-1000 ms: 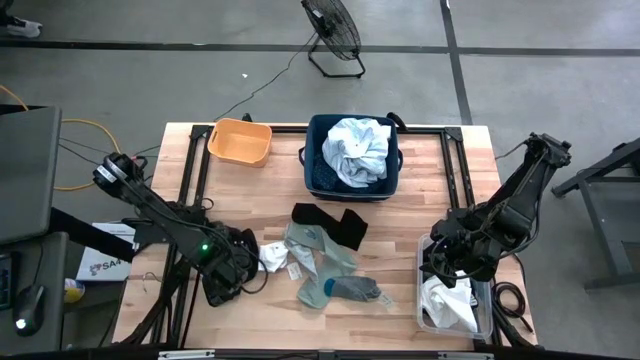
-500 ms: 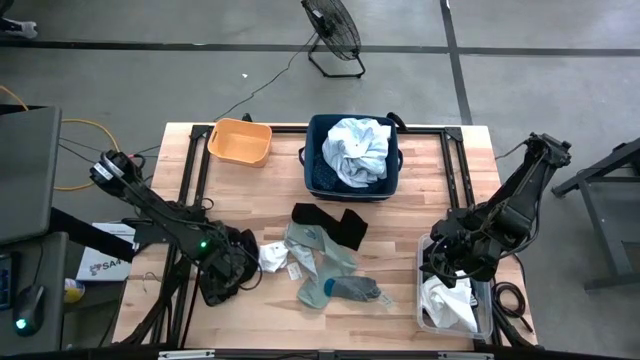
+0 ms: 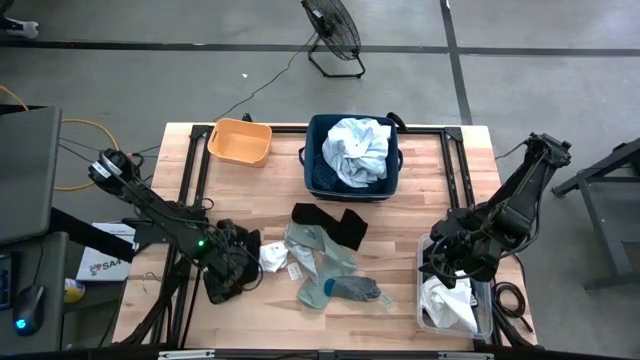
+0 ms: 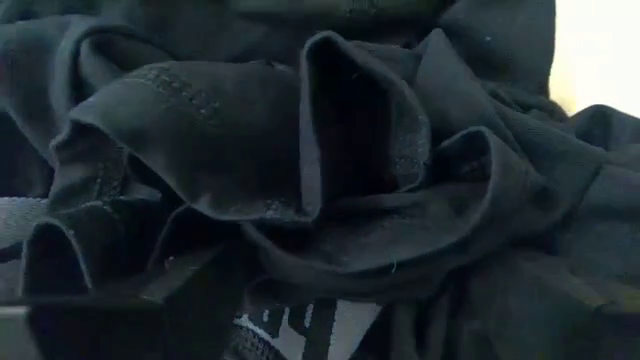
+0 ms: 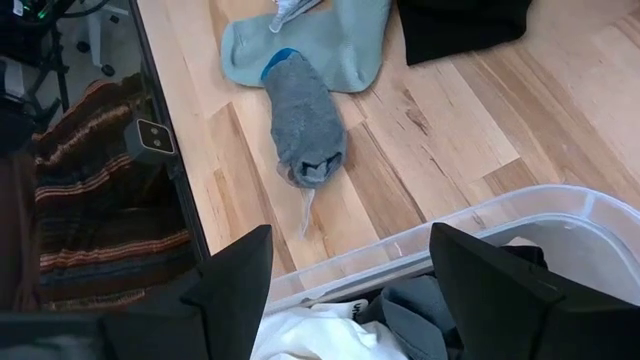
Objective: Pick & Place Cloths
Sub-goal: Put the black boxer shorts into the transparent bin
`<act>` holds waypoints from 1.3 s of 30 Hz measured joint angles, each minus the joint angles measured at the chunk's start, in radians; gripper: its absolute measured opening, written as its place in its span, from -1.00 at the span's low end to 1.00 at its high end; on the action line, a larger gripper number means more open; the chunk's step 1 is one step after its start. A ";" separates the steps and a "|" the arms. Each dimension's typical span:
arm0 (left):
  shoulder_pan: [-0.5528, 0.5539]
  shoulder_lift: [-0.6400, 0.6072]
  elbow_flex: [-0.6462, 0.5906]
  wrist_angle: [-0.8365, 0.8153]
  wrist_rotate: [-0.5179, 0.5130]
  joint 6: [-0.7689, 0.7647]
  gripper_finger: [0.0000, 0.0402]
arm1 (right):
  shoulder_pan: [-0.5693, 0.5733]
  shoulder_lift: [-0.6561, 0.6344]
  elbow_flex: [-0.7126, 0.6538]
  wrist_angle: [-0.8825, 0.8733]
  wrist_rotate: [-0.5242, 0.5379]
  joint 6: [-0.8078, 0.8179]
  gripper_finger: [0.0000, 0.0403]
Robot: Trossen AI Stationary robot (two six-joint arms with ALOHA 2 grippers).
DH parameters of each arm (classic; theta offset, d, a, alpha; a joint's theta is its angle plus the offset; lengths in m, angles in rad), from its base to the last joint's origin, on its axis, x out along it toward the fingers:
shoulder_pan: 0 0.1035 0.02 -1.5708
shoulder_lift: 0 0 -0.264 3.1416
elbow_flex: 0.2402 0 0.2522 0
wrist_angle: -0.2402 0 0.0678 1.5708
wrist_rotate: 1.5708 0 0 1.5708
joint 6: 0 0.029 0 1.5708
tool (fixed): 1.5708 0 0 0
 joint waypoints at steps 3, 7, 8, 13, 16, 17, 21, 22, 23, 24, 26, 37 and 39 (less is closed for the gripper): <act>0.001 0.000 -0.006 0.021 -0.016 -0.014 0.49 | 0.000 0.000 0.000 0.001 0.000 0.000 0.30; 0.001 0.002 -0.007 0.040 -0.026 -0.020 0.11 | 0.000 0.000 0.000 0.002 0.000 0.000 0.30; 0.001 0.002 -0.008 0.046 -0.032 -0.023 0.01 | 0.000 0.000 0.000 0.002 0.001 0.000 0.30; 0.001 0.003 -0.010 0.072 -0.058 -0.042 -0.59 | 0.000 0.000 0.000 0.002 0.004 0.000 0.30; 0.001 0.003 -0.011 0.090 -0.062 -0.040 -0.85 | 0.000 0.000 0.000 0.002 0.004 0.000 0.30; 0.001 0.003 -0.011 0.093 -0.063 -0.038 -0.85 | 0.000 0.000 0.000 0.002 0.004 0.000 0.30; 0.001 -0.004 0.019 0.054 -0.065 -0.032 -0.85 | 0.000 0.000 0.000 0.002 0.004 0.000 0.30; 0.001 -0.014 0.038 0.029 -0.063 -0.024 -0.85 | 0.000 0.000 0.000 0.002 0.004 0.000 0.30; 0.001 -0.023 0.057 -0.009 -0.063 -0.012 -0.85 | 0.000 0.000 0.000 0.002 0.004 0.000 0.30; 0.002 -0.037 0.076 -0.059 -0.068 0.001 -0.85 | 0.000 0.000 0.000 0.002 0.004 -0.001 0.30; 0.001 -0.069 0.116 -0.153 -0.081 0.019 -0.85 | 0.000 0.000 0.000 0.002 0.004 -0.001 0.30; 0.001 -0.225 0.391 -0.445 -0.245 0.112 -0.85 | 0.000 0.000 0.000 0.006 0.050 -0.002 0.30; 0.001 -0.242 0.445 -0.454 -0.315 0.158 -0.85 | 0.000 0.000 0.000 0.009 0.083 -0.004 0.30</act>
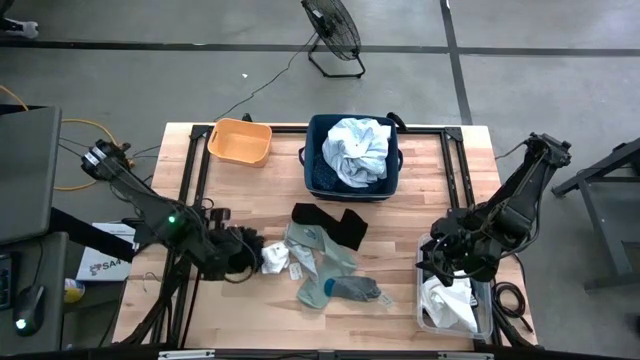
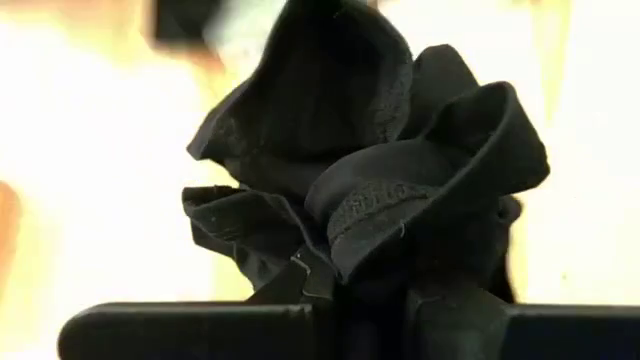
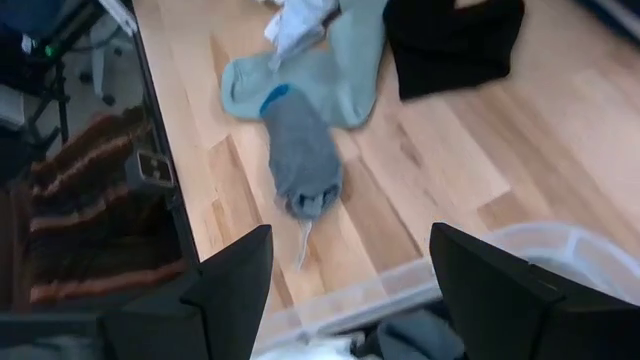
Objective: Pick & Place Cloths
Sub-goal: Put the black boxer shorts into the transparent bin
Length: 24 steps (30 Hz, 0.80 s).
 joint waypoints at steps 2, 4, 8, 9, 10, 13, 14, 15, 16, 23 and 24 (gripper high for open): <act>0.000 -0.009 0.049 -0.022 -0.063 0.048 -0.85 | 0.000 0.000 0.000 0.004 0.032 -0.009 0.30; 0.000 -0.011 0.093 -0.023 -0.123 0.096 -0.85 | 0.000 0.000 0.000 0.017 0.059 -0.043 0.30; 0.000 -0.014 0.170 0.006 -0.253 0.212 -0.85 | 0.000 0.001 0.000 0.068 0.151 -0.140 0.30; 0.000 -0.014 0.183 0.021 -0.282 0.244 -0.85 | 0.000 0.001 0.000 0.089 0.179 -0.170 0.30; 0.000 -0.014 0.194 0.038 -0.310 0.277 -0.85 | 0.000 0.001 0.000 0.104 0.211 -0.202 0.30; 0.000 -0.014 0.208 0.109 -0.386 0.390 -0.85 | -0.001 0.002 0.000 0.157 0.310 -0.313 0.30; 0.000 -0.014 0.209 0.132 -0.408 0.430 -0.85 | -0.001 0.003 0.000 0.173 0.343 -0.348 0.30; 0.001 -0.014 0.209 0.160 -0.426 0.467 -0.85 | -0.001 0.004 0.000 0.189 0.373 -0.382 0.30; 0.002 -0.014 0.209 0.192 -0.442 0.504 -0.85 | -0.001 0.005 0.000 0.209 0.405 -0.416 0.30; 0.133 -0.005 0.211 0.411 -0.390 0.751 -0.85 | -0.057 0.052 0.000 0.408 0.488 -0.725 0.30; 0.162 -0.005 0.211 0.447 -0.361 0.783 -0.85 | -0.076 0.064 0.000 0.454 0.486 -0.786 0.30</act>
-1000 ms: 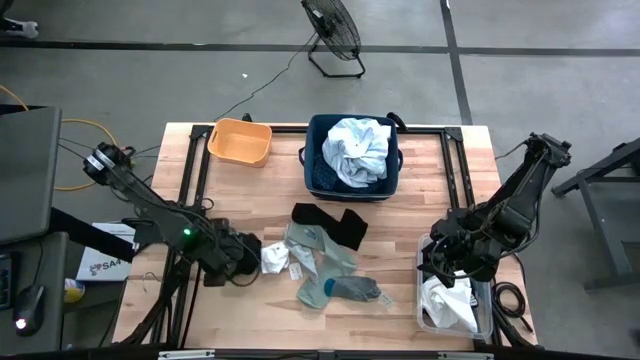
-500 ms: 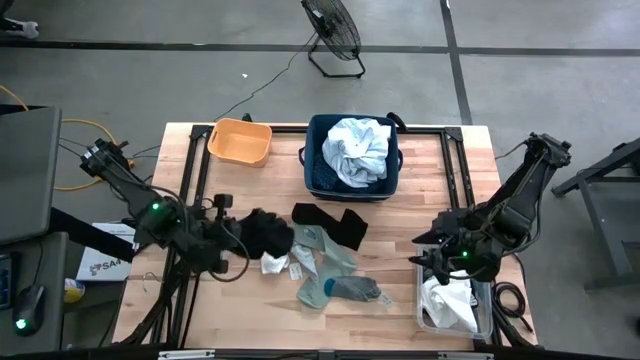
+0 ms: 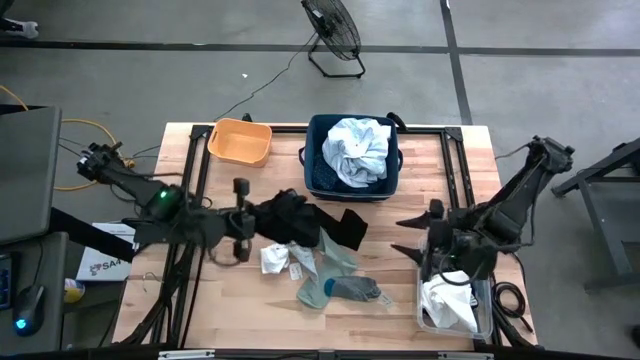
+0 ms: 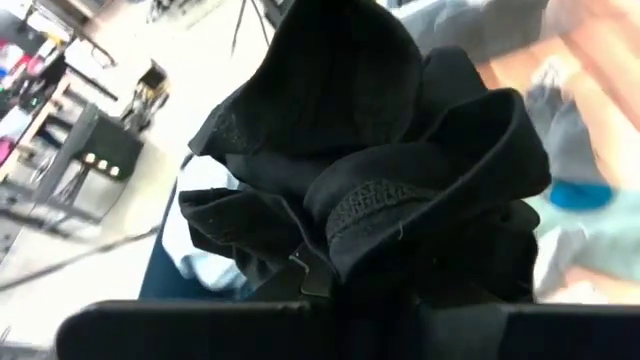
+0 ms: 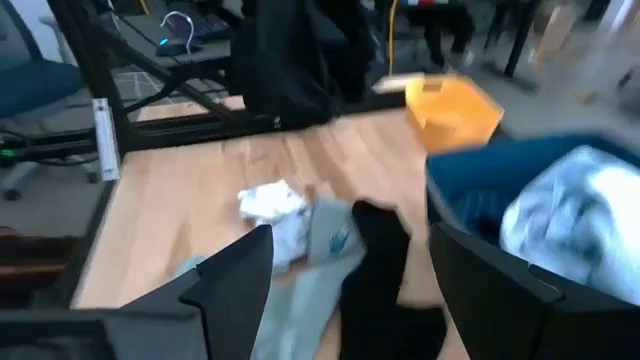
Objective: Pick & Place Cloths
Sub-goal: Put the black boxer shorts into the transparent bin
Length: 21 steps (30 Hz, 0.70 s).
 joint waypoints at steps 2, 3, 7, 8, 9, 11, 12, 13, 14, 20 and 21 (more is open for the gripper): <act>0.060 0.008 0.000 0.064 0.064 0.063 -0.85 | -0.040 0.023 0.000 0.104 -0.014 -0.152 0.30; 0.085 0.013 0.000 0.089 0.099 0.090 -0.85 | -0.061 0.033 0.000 0.157 -0.035 -0.240 0.30; 0.170 0.015 0.000 0.151 0.220 0.139 -0.85 | -0.145 0.071 0.000 0.374 -0.077 -0.542 0.30; 0.188 0.020 0.001 0.159 0.239 0.142 -0.85 | -0.167 0.079 0.000 0.423 -0.079 -0.601 0.30; 0.203 0.024 0.001 0.163 0.250 0.143 -0.85 | -0.191 0.087 0.000 0.467 -0.081 -0.652 0.30; 0.220 0.027 0.000 0.164 0.276 0.144 -0.85 | -0.244 0.106 0.000 0.527 -0.115 -0.717 0.30; 0.227 0.027 0.000 0.172 0.291 0.144 -0.85 | -0.271 0.115 0.000 0.549 -0.148 -0.733 0.30; 0.232 0.029 0.000 0.185 0.304 0.149 -0.85 | -0.299 0.127 0.000 0.568 -0.188 -0.739 0.30; 0.239 0.032 0.000 0.198 0.314 0.154 -0.85 | -0.329 0.140 0.000 0.586 -0.228 -0.743 0.30; 0.244 0.040 0.000 0.219 0.350 0.177 -0.85 | -0.477 0.236 0.000 0.716 -0.432 -0.788 0.30; 0.244 0.044 0.000 0.221 0.350 0.179 -0.85 | -0.498 0.253 0.000 0.739 -0.455 -0.802 0.30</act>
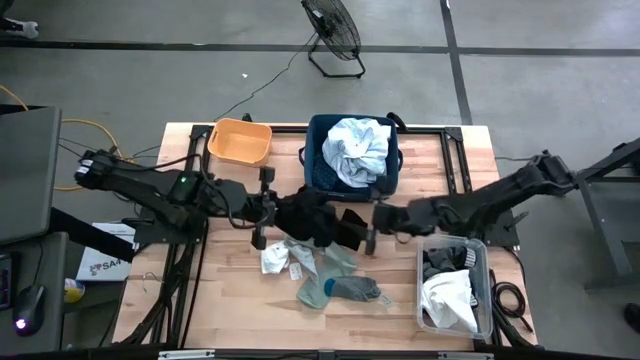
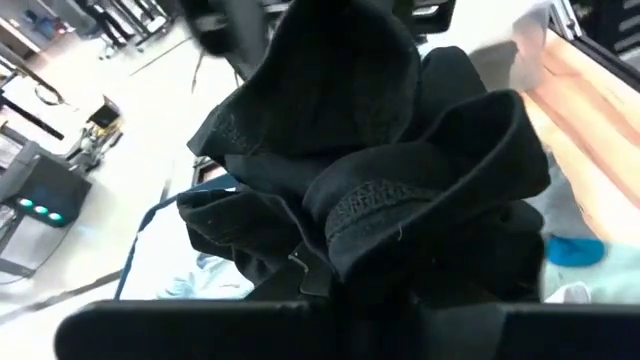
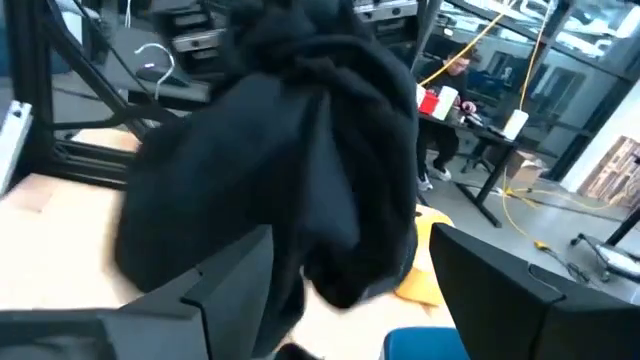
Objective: Pick & Place Cloths
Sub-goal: Put the black boxer shorts into the transparent bin
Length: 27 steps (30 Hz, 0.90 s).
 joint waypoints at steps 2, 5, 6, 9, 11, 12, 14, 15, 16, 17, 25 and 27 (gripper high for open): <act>0.000 0.003 -0.001 -0.004 0.007 0.007 -0.85 | -0.039 0.030 0.000 0.052 -0.053 -0.022 0.30; 0.000 0.009 0.000 0.008 0.022 0.010 -0.85 | -0.096 0.074 0.000 0.144 -0.180 -0.036 0.30; 0.000 0.012 0.001 0.013 0.021 0.010 -0.85 | -0.113 0.089 0.000 0.175 -0.230 -0.036 0.30; 0.000 0.024 -0.001 0.023 0.021 0.018 -0.85 | -0.152 0.139 0.000 0.268 -0.360 -0.027 0.30; 0.000 0.031 0.000 0.045 0.021 0.028 -0.85 | -0.164 0.170 0.000 0.321 -0.420 -0.027 0.30; 0.000 0.033 0.000 0.042 0.021 0.033 -0.85 | -0.167 0.188 0.000 0.352 -0.452 -0.024 0.30; 0.000 0.042 0.000 0.055 0.022 0.041 -0.85 | -0.168 0.214 0.000 0.395 -0.515 -0.004 0.30; 0.000 0.046 0.000 0.063 0.022 0.044 -0.85 | -0.168 0.227 0.000 0.413 -0.542 0.004 0.30; 0.000 0.049 0.000 0.067 0.022 0.045 -0.85 | -0.168 0.239 0.000 0.438 -0.567 0.014 0.30; 0.000 0.052 0.000 0.077 0.023 0.049 -0.85 | -0.168 0.248 0.000 0.457 -0.582 0.024 0.30; 0.000 0.054 0.000 0.105 0.024 0.069 -0.85 | -0.178 0.275 0.000 0.510 -0.594 0.214 0.36; 0.000 0.054 0.000 0.104 0.024 0.069 -0.85 | -0.178 0.275 0.000 0.509 -0.594 0.244 0.44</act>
